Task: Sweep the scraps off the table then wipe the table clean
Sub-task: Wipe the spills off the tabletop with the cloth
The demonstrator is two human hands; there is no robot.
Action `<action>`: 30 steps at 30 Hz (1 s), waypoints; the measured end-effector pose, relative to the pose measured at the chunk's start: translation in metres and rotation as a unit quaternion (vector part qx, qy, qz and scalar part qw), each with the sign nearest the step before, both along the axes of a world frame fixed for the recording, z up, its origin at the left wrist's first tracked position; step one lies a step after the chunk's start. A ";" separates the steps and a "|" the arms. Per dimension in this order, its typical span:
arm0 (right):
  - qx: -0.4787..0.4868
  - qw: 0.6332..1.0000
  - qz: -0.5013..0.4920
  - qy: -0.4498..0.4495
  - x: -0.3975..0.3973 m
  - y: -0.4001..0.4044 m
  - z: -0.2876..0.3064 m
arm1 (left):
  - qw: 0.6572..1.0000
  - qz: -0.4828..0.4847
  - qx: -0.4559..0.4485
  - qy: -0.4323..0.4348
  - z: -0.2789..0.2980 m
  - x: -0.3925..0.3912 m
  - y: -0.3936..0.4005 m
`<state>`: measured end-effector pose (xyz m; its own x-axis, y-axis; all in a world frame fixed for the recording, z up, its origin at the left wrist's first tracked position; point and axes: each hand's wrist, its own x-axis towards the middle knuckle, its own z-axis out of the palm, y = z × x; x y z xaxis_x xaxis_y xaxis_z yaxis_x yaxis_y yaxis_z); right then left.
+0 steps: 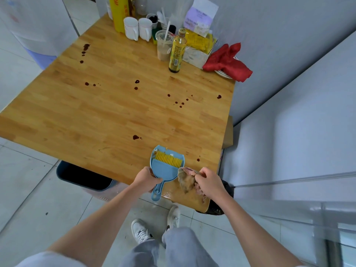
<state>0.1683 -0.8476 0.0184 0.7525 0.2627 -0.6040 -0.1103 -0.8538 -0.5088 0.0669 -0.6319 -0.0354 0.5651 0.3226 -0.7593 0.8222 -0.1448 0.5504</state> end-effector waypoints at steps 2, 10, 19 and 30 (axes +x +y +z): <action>0.079 0.994 -0.045 0.054 0.003 0.004 0.010 | 0.999 0.009 0.028 0.014 0.003 0.001 -0.002; 0.268 0.938 -0.080 0.204 0.012 0.074 0.026 | 0.997 0.061 0.042 -0.008 0.048 -0.005 0.030; 0.324 0.898 -0.050 0.294 -0.040 0.233 0.060 | 0.928 0.284 -0.155 -0.186 0.126 -0.064 0.147; 0.411 0.851 0.037 0.326 -0.187 0.457 0.114 | 0.929 0.228 -0.156 -0.246 0.145 -0.203 0.358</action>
